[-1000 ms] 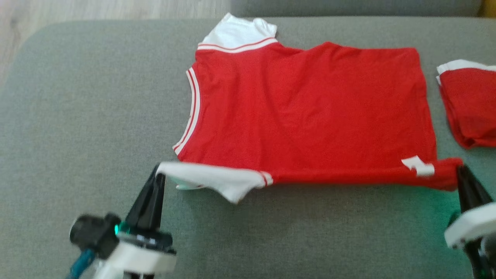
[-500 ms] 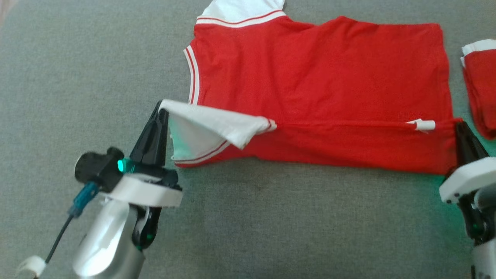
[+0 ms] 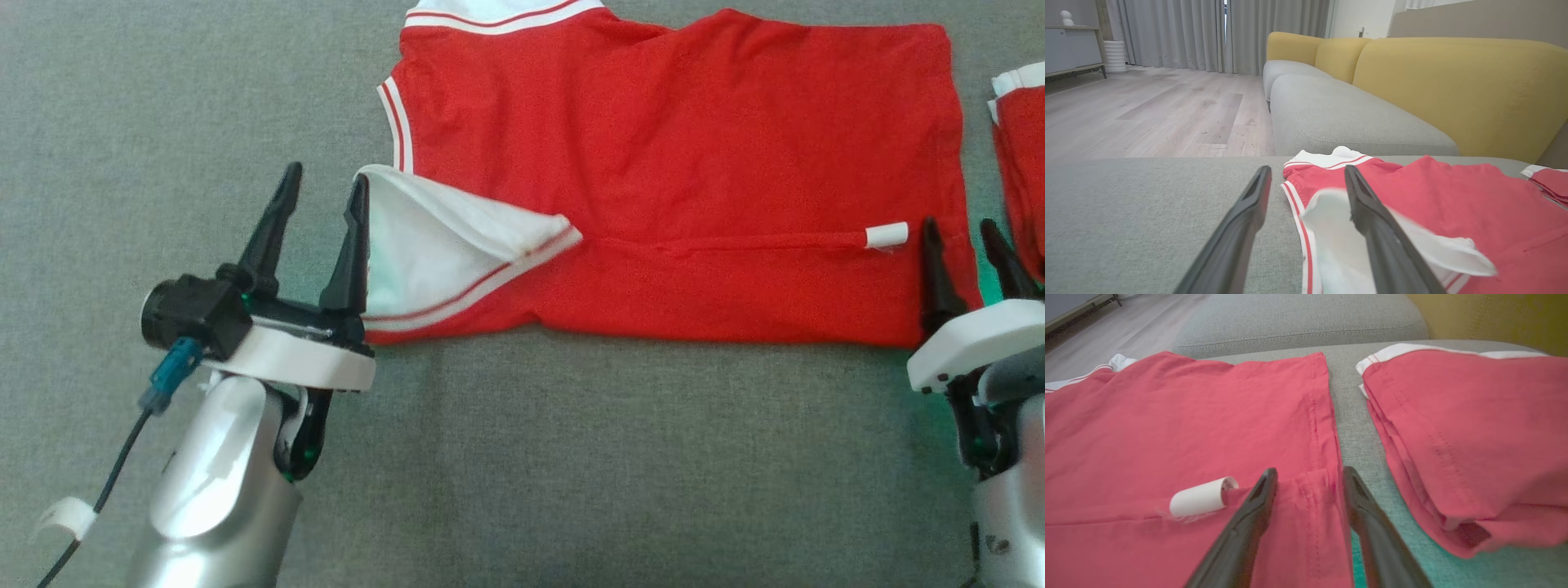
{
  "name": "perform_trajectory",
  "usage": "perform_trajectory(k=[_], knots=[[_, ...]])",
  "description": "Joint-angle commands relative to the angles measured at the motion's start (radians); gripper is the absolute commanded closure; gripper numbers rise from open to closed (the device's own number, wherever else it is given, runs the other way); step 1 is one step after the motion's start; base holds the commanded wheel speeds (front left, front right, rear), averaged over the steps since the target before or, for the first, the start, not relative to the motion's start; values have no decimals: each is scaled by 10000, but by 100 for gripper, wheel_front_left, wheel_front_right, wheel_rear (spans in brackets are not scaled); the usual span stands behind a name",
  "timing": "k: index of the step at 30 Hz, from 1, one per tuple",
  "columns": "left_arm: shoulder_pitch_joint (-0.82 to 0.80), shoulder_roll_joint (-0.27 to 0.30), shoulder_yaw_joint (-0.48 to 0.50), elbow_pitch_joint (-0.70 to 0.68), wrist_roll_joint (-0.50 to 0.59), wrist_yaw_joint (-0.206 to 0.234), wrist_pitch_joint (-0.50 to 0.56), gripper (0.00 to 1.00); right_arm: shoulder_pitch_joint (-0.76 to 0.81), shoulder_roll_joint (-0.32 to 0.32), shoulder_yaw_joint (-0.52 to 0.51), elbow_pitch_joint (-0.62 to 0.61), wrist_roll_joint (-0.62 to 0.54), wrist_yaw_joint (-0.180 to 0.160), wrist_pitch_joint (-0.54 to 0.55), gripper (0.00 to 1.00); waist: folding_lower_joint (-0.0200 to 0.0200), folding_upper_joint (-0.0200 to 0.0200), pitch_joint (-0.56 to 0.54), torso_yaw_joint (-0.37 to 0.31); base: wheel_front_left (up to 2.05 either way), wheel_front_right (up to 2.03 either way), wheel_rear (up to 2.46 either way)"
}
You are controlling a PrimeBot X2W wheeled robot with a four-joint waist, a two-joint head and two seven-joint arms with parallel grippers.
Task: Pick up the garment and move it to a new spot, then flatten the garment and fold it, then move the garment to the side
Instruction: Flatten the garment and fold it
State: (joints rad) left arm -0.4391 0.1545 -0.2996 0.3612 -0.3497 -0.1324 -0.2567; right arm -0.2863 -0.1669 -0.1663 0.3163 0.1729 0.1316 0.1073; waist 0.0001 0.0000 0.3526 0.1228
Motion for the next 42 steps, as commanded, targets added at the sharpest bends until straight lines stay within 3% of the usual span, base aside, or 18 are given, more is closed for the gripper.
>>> perform_trajectory(k=[1,17,32,33,35,36,37,42], knots=[[-316,108,465,-247,125,18,-51,0,-171,15,197,-276,-72,-9,-125,0,-1,0,-23,-8,0,0,0],[2150,-741,1504,763,388,95,-51,0,1033,634,181,-880,214,-9,-478,0,-1,0,-756,-471,0,0,0],[1415,-667,1188,2786,606,38,-51,0,1039,767,82,-1184,185,-9,-378,0,-1,0,-466,-587,0,0,0],[1354,-670,1160,2840,581,35,-51,4,1032,763,79,-1192,184,-9,-364,0,-1,0,-440,-582,0,0,0],[1253,-654,991,2936,555,27,-51,54,1026,756,64,-1187,173,-9,-324,0,-1,0,-403,-564,0,0,0],[1214,-644,890,2954,530,25,-51,66,1025,756,47,-1176,169,-9,-314,0,-1,0,-392,-553,0,0,0],[1190,-626,770,2948,493,23,-51,100,1026,756,25,-1151,158,-9,-294,0,-1,0,-388,-540,0,0,0],[1242,-460,311,2839,206,20,-51,100,1054,778,-33,-993,145,-9,-152,0,-1,0,-446,-489,0,0,0]])
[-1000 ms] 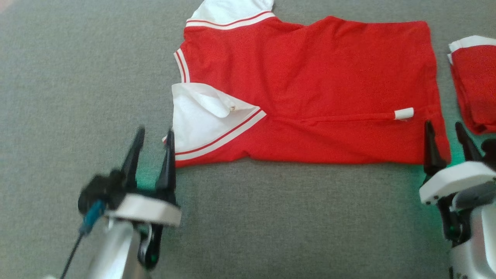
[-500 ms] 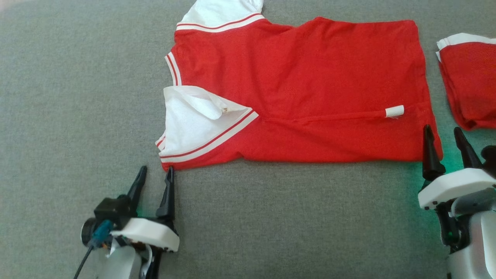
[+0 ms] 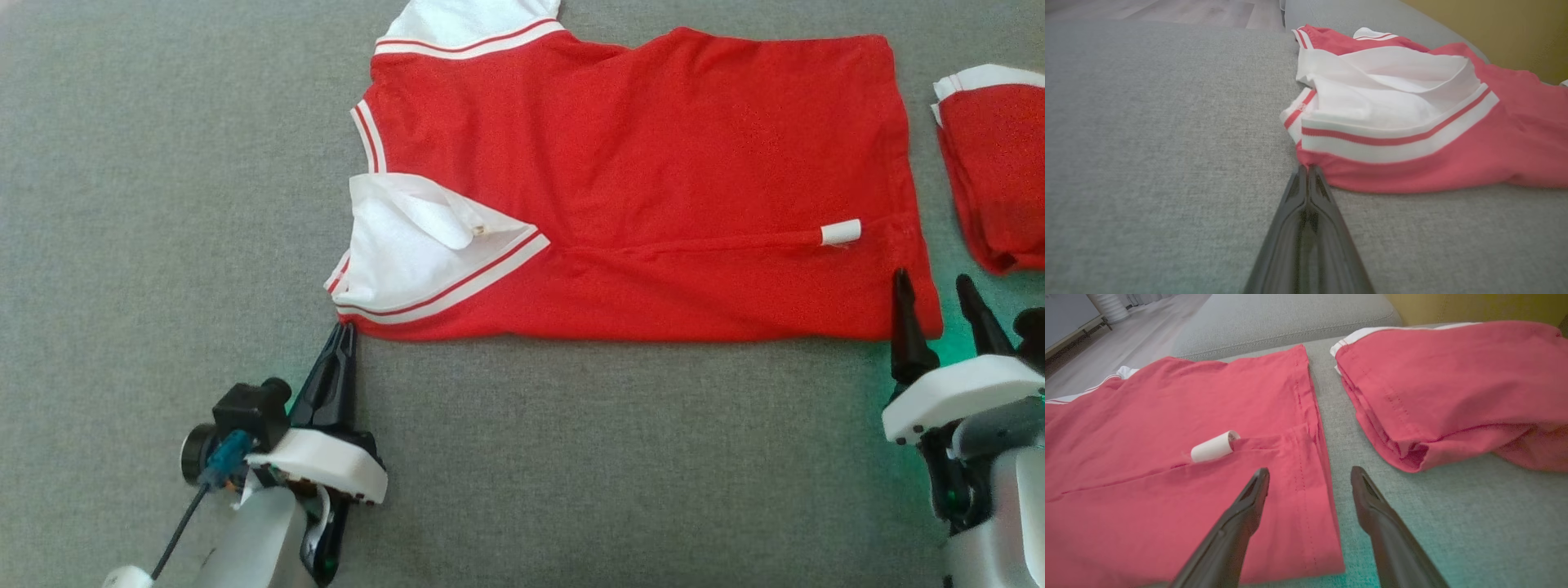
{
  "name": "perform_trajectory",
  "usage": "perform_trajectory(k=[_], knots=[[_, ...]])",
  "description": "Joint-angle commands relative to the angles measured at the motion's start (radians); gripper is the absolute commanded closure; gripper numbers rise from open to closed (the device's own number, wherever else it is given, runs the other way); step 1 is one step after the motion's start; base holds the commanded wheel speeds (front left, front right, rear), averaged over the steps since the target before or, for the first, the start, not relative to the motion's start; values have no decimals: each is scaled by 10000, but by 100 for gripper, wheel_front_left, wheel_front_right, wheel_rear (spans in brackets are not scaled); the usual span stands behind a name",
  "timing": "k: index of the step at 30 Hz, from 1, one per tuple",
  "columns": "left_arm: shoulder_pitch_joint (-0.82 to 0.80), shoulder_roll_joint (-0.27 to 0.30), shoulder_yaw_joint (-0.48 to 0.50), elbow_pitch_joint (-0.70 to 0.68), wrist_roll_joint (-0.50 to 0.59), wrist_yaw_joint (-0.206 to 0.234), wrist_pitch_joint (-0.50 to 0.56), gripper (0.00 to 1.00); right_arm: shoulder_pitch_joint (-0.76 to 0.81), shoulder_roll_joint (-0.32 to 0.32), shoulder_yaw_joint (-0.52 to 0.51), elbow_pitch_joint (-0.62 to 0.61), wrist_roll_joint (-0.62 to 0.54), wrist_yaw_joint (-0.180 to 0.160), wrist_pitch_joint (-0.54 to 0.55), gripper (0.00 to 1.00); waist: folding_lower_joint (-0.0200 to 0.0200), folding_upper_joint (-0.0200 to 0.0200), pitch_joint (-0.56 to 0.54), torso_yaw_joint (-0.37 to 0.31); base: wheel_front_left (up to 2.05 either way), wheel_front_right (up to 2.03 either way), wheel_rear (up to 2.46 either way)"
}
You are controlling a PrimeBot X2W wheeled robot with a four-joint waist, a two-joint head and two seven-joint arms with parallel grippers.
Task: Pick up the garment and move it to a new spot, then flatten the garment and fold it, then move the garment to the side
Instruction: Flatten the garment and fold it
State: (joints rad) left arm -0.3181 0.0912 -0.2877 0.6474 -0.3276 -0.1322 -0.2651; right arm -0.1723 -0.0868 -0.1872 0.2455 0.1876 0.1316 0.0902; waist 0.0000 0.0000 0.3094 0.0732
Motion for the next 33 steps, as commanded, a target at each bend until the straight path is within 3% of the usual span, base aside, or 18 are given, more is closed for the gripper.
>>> perform_trajectory(k=[1,11,12,13,15,25,33], knots=[[69,215,130,-97,-95,18,33,100,-75,-15,151,-218,-4,-9,93,0,0,0,-39,21,0,0,0],[575,497,6,-1315,-439,17,33,100,-41,38,-261,384,-287,-9,955,0,0,0,-182,220,0,0,0],[606,511,12,-1420,-436,17,33,100,-26,45,-215,397,-265,-9,1052,19,0,0,-184,233,0,0,0],[644,519,17,-1519,-437,17,33,100,-6,50,-184,387,-232,-9,1119,51,0,0,-194,244,0,0,0],[735,530,39,-1719,-440,16,33,100,75,49,-159,332,-196,-9,1229,100,0,0,-233,259,0,0,0],[2040,772,359,-2728,-463,53,33,100,847,-291,-340,-274,385,-9,1523,100,0,0,-767,130,0,0,0],[3348,829,297,-3797,-602,322,241,100,1601,-572,-405,-732,960,-9,1719,100,0,0,-1136,156,0,0,0]])
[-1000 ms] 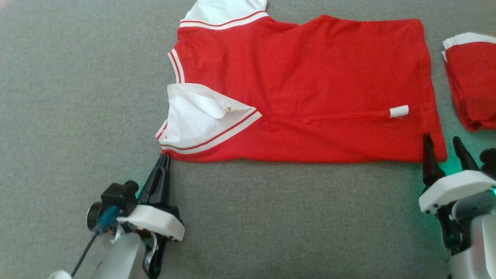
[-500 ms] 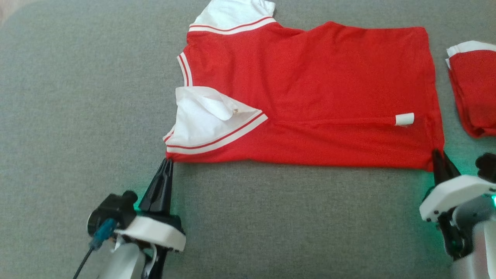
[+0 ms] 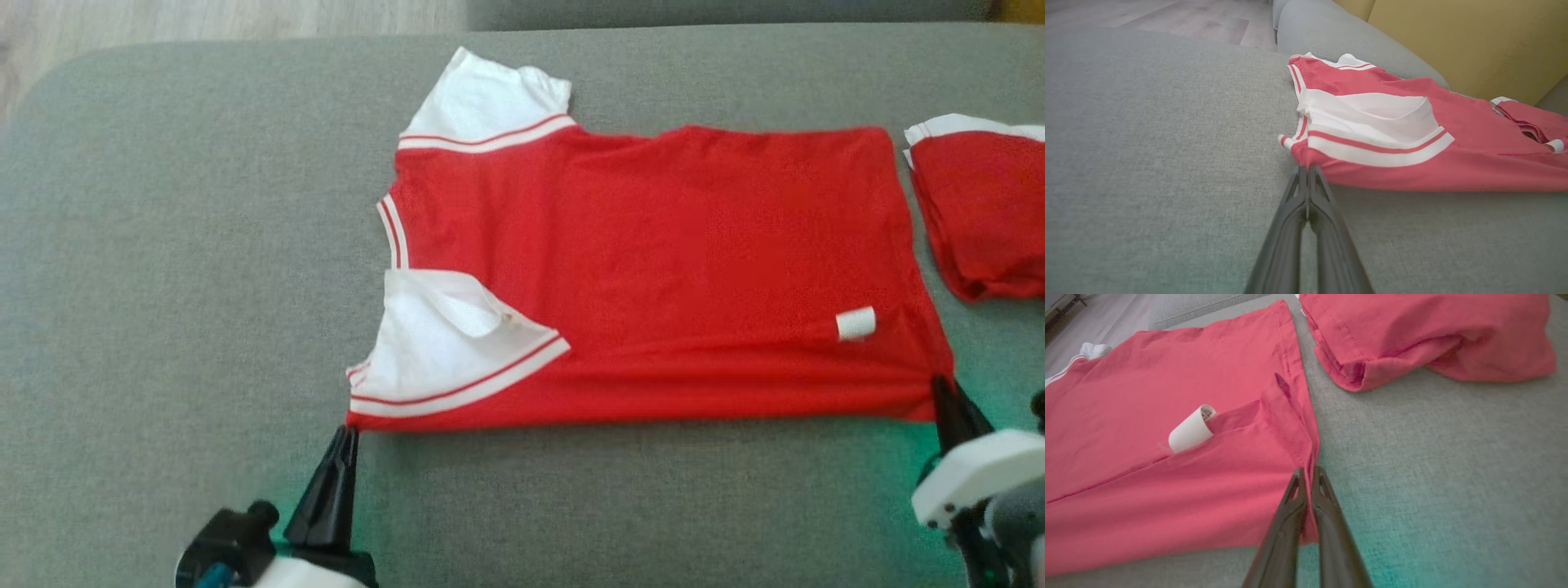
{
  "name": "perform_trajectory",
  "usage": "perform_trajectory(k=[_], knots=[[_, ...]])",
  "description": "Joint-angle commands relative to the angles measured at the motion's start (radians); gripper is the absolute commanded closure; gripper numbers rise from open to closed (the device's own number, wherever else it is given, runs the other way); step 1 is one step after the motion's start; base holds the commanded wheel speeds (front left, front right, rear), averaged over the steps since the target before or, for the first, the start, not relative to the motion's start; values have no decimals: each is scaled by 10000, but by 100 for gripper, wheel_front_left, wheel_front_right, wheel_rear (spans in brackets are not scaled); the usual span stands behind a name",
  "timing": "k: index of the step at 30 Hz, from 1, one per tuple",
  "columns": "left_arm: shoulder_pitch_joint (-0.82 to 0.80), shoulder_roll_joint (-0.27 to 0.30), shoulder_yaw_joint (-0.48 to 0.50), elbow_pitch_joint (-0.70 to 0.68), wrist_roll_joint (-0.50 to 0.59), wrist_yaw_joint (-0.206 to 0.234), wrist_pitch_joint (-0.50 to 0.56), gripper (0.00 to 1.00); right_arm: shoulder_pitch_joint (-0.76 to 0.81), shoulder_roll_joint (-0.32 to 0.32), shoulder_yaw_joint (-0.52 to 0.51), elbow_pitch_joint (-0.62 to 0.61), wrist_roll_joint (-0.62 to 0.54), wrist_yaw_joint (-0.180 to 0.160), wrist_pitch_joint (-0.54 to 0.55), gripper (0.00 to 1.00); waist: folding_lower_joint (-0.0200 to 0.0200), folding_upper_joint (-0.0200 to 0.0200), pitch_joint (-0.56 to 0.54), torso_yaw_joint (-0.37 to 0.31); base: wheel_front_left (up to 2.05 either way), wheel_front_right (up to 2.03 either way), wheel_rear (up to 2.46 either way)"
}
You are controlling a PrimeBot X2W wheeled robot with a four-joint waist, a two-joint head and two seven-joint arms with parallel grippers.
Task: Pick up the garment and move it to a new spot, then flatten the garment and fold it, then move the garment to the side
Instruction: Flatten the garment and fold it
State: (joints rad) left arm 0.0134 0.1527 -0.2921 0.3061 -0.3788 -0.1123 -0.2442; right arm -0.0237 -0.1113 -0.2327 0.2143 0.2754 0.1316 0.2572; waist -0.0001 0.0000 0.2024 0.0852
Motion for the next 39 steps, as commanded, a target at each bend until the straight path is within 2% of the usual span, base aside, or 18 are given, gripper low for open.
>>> perform_trajectory(k=[1,6,14,15,16,17,18,19,20,25,31,35,39], knots=[[175,198,310,-516,-107,156,83,100,246,-348,12,-490,129,-9,72,100,1,0,-115,64,0,0,0],[853,163,183,-898,-184,362,391,100,1017,-468,0,-846,219,-9,250,100,1,0,-399,99,0,0,0],[1338,248,-5,-924,-299,405,796,100,1720,-542,120,-1203,280,-9,512,98,1,0,-560,35,0,0,0],[1341,250,-8,-917,-318,415,826,100,1734,-543,150,-1205,269,-9,515,77,1,0,-563,24,0,0,0],[1329,262,-23,-908,-300,442,858,100,1738,-557,203,-1213,239,-9,499,26,1,0,-564,11,0,0,0],[1309,263,-45,-893,-304,448,907,100,1739,-581,256,-1226,180,-9,456,0,1,0,-562,-5,0,0,0],[1276,251,-70,-870,-336,444,998,79,1728,-577,271,-1229,138,-9,394,0,1,0,-560,-19,0,0,0],[1220,235,-85,-849,-357,455,1071,25,1712,-561,287,-1223,119,-9,341,0,1,0,-565,-32,0,0,0],[1150,207,-82,-848,-383,472,1105,0,1690,-554,321,-1219,115,-9,283,0,1,0,-579,-48,0,0,0],[863,209,-148,-1074,-459,502,1483,0,1633,-542,481,-1358,77,-9,4,0,1,0,-754,-136,0,0,0],[53,723,-40,-2100,-531,372,2226,0,1292,-432,997,-1867,155,-9,-281,0,1,0,-635,-413,0,0,0],[-1617,1613,49,-2623,-830,23,3277,0,912,-478,1478,-2079,259,-9,-373,0,1,0,-158,-657,0,0,0],[-3665,2454,-38,-2451,-1078,-126,4256,0,525,-538,1588,-2177,229,-9,-491,0,1,0,490,-823,0,0,0]])
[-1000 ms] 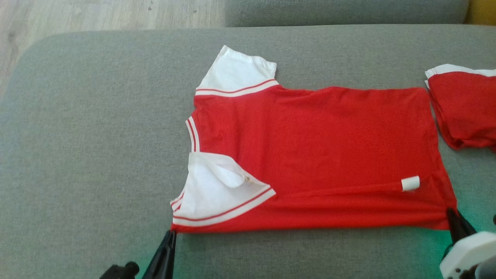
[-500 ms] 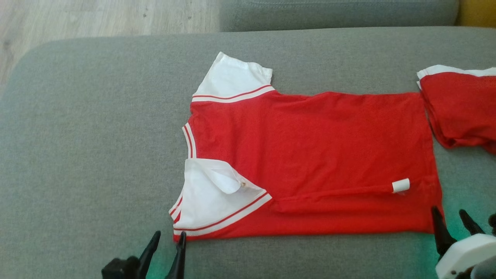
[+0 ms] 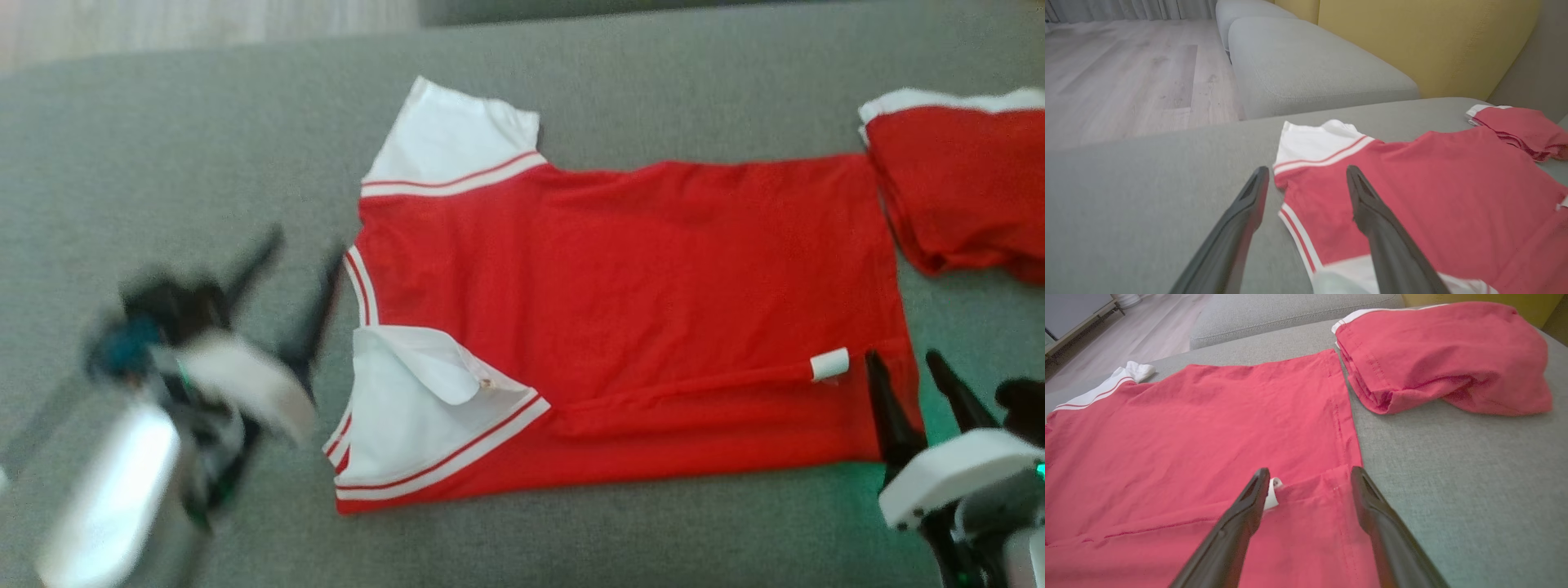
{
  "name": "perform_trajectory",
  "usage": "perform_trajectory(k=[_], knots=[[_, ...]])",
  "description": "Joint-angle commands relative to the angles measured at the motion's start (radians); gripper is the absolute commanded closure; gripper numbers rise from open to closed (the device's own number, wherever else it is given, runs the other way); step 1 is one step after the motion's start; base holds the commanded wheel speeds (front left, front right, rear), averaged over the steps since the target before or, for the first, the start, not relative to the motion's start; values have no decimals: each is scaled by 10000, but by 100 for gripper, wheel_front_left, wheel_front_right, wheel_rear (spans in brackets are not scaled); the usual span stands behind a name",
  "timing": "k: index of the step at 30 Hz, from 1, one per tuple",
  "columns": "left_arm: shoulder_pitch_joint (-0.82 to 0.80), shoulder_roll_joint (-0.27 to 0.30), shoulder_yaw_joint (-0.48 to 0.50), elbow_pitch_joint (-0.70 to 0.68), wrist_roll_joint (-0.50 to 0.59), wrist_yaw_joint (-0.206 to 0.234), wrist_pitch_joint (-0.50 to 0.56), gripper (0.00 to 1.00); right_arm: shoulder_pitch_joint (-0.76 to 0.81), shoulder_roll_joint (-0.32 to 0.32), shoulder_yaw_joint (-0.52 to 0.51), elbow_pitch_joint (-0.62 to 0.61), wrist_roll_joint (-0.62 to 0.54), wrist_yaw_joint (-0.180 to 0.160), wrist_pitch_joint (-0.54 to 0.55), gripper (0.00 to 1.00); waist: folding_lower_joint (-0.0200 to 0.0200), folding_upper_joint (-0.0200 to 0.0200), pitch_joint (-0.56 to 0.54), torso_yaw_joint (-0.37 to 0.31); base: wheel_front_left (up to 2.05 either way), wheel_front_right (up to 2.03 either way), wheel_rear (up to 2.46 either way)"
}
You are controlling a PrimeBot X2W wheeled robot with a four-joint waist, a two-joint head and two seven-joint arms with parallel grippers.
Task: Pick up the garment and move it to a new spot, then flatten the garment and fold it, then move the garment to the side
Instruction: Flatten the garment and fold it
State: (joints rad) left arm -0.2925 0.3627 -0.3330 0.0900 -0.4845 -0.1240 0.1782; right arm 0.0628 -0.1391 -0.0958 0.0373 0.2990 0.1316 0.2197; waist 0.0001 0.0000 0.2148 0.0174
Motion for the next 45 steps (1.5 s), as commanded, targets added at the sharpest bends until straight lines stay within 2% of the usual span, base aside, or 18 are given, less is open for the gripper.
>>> perform_trajectory(k=[1,4,10,17,30,43,45], knots=[[-1178,529,318,-116,-83,-27,232,0,-458,-258,232,-436,-33,-9,-141,0,-1,0,558,-189,0,0,0],[-2858,1049,-213,614,-477,-57,1064,0,-846,-219,350,-518,-121,-9,-192,0,-1,0,1176,-368,0,0,0],[-5778,2238,-1822,1825,-2018,-64,3000,0,-1559,-114,573,-610,-354,-9,-270,0,-1,0,2254,-866,0,0,0],[-7673,3004,-2719,3016,-3290,-65,4189,0,-2121,16,950,-506,-469,-9,-345,0,-1,0,3049,-1511,0,0,0],[-9110,3520,-3827,3634,-4309,-66,4620,0,-2216,224,1047,-432,-491,-9,-500,0,-1,0,3614,-2144,0,0,0],[-9935,3748,-4794,4041,-4424,-67,4467,0,-2398,320,1149,-328,-483,-9,-603,0,-1,0,4071,-2498,0,0,0],[-9951,3786,-4925,4041,-4530,-67,4427,52,-2424,342,1124,-278,-475,-9,-631,0,-1,0,4080,-2549,0,0,0]])
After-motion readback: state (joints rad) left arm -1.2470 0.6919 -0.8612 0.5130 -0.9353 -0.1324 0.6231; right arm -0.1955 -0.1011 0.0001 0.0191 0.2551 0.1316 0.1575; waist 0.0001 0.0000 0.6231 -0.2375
